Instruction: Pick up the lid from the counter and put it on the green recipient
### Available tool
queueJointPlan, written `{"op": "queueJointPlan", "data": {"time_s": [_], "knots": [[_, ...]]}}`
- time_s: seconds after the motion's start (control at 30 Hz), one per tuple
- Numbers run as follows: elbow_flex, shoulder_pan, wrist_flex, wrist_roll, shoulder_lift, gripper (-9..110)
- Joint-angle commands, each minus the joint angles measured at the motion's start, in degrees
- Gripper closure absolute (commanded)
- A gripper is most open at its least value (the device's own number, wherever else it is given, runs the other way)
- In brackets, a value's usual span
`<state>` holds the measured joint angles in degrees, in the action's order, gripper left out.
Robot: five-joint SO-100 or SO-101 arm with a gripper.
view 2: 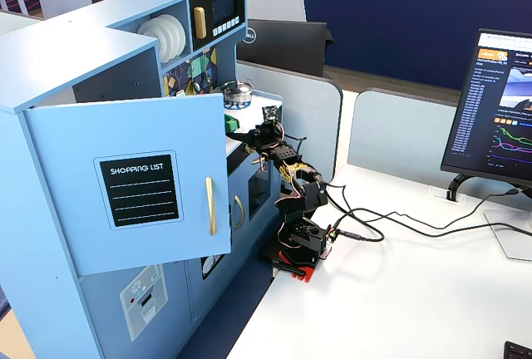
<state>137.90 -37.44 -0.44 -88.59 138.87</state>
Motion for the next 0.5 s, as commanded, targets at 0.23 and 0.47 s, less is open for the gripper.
{"op": "queueJointPlan", "data": {"time_s": [0.23, 0.47], "knots": [[-16.0, 0.4, -3.2, -1.1, -12.7, 50], [-19.6, 1.9, -4.4, -2.3, -18.2, 52]]}}
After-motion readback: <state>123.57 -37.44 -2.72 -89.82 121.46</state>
